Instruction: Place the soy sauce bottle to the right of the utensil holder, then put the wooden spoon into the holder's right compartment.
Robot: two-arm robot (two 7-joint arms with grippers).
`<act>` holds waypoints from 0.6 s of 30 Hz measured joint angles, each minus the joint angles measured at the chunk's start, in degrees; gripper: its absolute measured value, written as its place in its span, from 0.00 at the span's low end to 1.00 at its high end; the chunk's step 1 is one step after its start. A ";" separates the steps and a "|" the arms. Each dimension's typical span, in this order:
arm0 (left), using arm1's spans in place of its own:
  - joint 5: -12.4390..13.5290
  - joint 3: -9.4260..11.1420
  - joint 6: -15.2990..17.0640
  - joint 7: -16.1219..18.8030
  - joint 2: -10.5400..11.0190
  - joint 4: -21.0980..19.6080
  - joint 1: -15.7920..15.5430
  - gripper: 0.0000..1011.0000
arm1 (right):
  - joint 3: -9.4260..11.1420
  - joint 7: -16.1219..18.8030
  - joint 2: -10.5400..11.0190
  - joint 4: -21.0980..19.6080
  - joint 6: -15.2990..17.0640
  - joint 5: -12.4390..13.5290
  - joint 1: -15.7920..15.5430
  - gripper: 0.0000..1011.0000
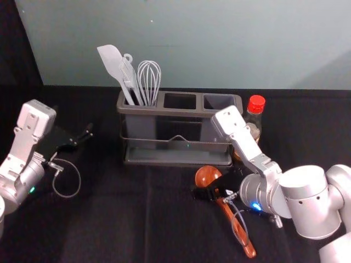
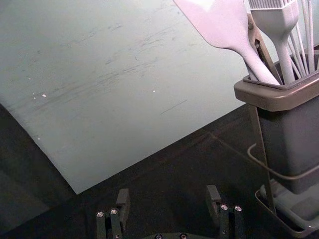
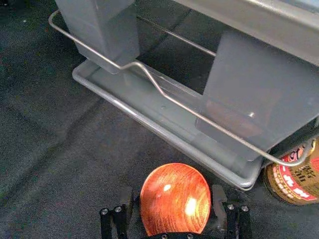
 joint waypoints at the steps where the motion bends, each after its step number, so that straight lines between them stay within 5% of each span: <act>1: 0.00 0.00 0.00 0.00 0.00 0.00 0.00 0.99 | -0.09 0.15 -0.06 0.11 -0.18 -0.30 0.00 0.99; 7: 0.00 0.00 0.00 0.00 0.00 0.00 0.00 0.99 | -0.18 0.42 -0.27 0.48 -0.63 -1.29 -0.09 0.99; 18: 0.00 0.00 0.00 0.00 0.00 0.00 0.00 0.99 | 0.44 1.25 -0.89 -0.10 -0.71 -2.41 -0.72 0.83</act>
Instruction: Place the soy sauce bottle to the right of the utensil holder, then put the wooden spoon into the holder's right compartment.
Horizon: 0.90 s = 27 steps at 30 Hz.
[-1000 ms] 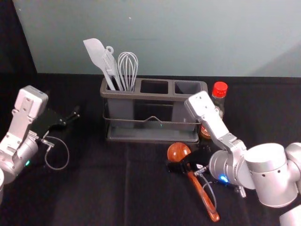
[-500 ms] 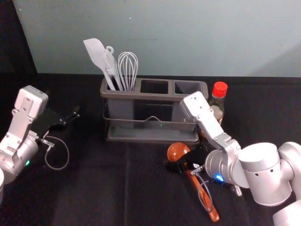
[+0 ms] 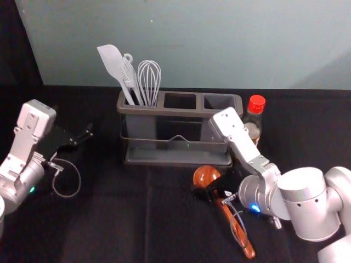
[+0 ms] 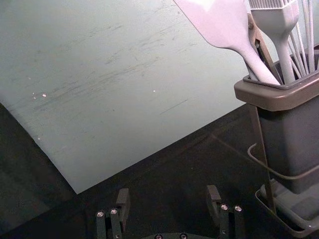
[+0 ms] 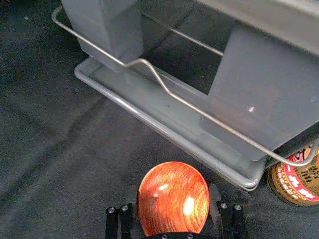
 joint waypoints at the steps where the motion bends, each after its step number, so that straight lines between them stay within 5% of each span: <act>1: 0.00 0.00 0.00 0.00 0.00 0.00 0.00 0.99 | 0.10 0.06 0.03 -0.36 0.01 -0.03 -0.13 0.83; 8: 0.00 0.00 0.00 0.00 0.00 0.00 0.00 0.99 | 1.18 1.76 1.51 -7.16 -0.24 -0.18 -2.87 0.83; 11: 0.00 0.00 0.00 0.00 0.00 0.00 0.00 0.99 | 1.96 2.34 2.55 -10.43 -3.15 -0.15 -4.94 0.83; 14: 0.00 0.00 0.00 0.00 0.00 0.00 0.00 0.99 | 3.49 2.44 3.55 -13.73 -9.52 0.22 -8.07 0.83; 18: 0.00 0.00 0.00 0.00 0.00 0.00 0.00 0.99 | 6.29 2.26 5.06 -16.49 -23.70 2.77 -13.40 0.83; 21: 0.00 0.00 0.00 0.00 0.00 0.00 0.00 0.99 | 7.49 2.27 5.58 -16.64 -31.52 4.43 -15.60 0.83; 22: 0.00 0.00 0.00 0.00 0.00 0.00 0.00 0.99 | 8.02 2.24 5.80 -16.46 -36.61 5.29 -16.81 0.83; 27: 0.00 0.00 0.00 0.00 0.00 0.00 0.00 0.99 | 9.05 1.93 6.18 -14.96 -49.04 7.30 -19.09 0.83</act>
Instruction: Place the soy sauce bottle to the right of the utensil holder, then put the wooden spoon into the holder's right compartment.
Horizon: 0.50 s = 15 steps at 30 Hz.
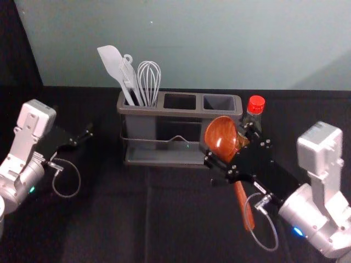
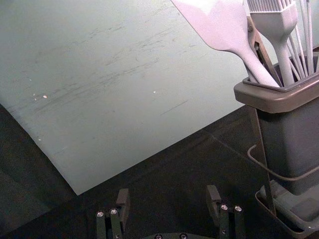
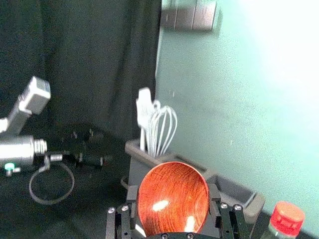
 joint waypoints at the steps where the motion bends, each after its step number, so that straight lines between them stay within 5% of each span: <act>1: 0.00 0.00 0.00 0.00 0.00 0.00 0.00 0.99 | 0.10 -0.03 0.04 0.25 -1.62 0.22 -0.22 0.83; 5: 0.00 0.00 0.00 0.00 0.00 0.00 0.00 0.99 | 0.28 -1.01 0.15 1.74 -9.49 0.47 -0.80 0.83; 8: 0.00 0.00 0.00 0.00 0.00 0.00 0.00 0.99 | 0.28 -1.91 0.03 2.89 -12.13 0.35 -0.33 0.83; 15: 0.00 0.00 0.00 0.00 0.00 0.00 0.00 0.99 | -0.04 -3.36 -0.39 5.32 -10.83 0.43 3.50 0.83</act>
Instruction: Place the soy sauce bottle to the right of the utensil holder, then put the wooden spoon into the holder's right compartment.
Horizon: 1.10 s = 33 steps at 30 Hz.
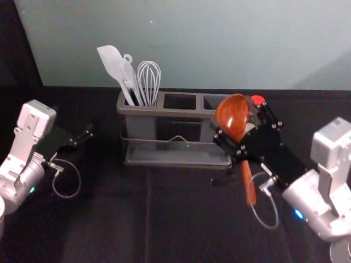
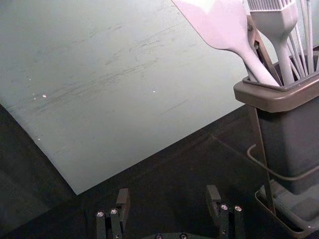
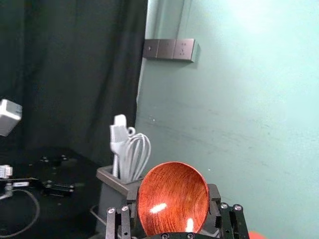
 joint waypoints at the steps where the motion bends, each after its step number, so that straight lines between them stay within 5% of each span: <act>1: 0.00 0.00 0.00 0.00 0.00 0.00 0.00 0.99 | -0.09 -0.06 -0.02 0.37 0.47 -0.03 0.66 0.83; 13: 0.00 0.00 0.00 0.00 0.00 0.00 0.00 0.99 | -2.55 0.90 -0.09 6.48 6.74 0.20 12.28 0.83; 19: 0.00 0.00 0.00 0.00 0.00 0.00 0.00 0.99 | -3.75 0.22 -0.53 8.06 7.83 -0.90 15.32 0.83; 26: 0.00 0.00 0.00 0.00 0.00 0.00 0.00 0.99 | -4.58 -3.46 -3.02 11.88 1.63 -3.87 17.11 0.83; 28: 0.00 0.00 0.00 0.00 0.00 0.00 0.00 0.99 | -4.67 -6.10 -4.76 14.93 -4.49 -6.33 17.65 0.83; 33: 0.00 0.00 0.00 0.00 0.00 0.00 0.00 0.99 | -4.28 -8.07 -6.78 17.76 -10.00 -8.32 18.46 0.83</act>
